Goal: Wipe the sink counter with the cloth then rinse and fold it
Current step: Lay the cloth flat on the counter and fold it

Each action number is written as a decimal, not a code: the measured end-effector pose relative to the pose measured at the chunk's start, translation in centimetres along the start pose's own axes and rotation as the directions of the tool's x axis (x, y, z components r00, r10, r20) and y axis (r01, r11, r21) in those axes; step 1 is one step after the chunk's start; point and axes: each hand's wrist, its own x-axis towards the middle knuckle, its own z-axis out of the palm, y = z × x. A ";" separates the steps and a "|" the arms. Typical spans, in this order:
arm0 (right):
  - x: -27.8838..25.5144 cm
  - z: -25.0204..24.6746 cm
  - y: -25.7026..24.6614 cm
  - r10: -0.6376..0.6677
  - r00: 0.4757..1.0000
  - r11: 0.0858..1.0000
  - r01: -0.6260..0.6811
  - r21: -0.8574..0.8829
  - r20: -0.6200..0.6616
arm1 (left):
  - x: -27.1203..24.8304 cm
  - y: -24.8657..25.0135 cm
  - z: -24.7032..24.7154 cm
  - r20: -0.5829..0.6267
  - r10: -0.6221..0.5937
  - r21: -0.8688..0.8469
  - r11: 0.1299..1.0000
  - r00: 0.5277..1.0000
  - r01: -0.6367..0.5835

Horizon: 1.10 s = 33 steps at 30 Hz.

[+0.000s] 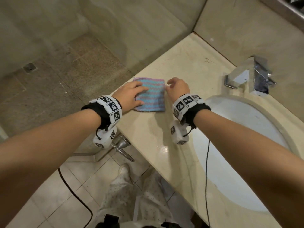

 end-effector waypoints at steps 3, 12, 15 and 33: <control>0.3 -0.2 0.1 0.209 0.968 0.973 -0.220 0.070 0.140 | -0.5 -0.6 0.0 0.054 0.028 0.084 0.996 0.998 -0.033; -0.3 -0.2 -1.1 0.242 0.899 0.885 -0.359 0.298 0.365 | -0.2 -0.1 -1.0 0.130 -0.008 0.065 0.998 0.991 0.000; -0.8 -0.7 -1.7 0.226 0.901 0.865 -0.361 0.348 0.371 | -0.1 -0.1 -1.9 0.071 -0.023 0.020 1.000 0.997 0.022; -7.9 -15.7 -4.4 0.029 0.993 0.634 -0.104 0.766 0.110 | 4.3 11.2 -7.1 0.184 -0.127 -0.656 0.723 0.975 0.218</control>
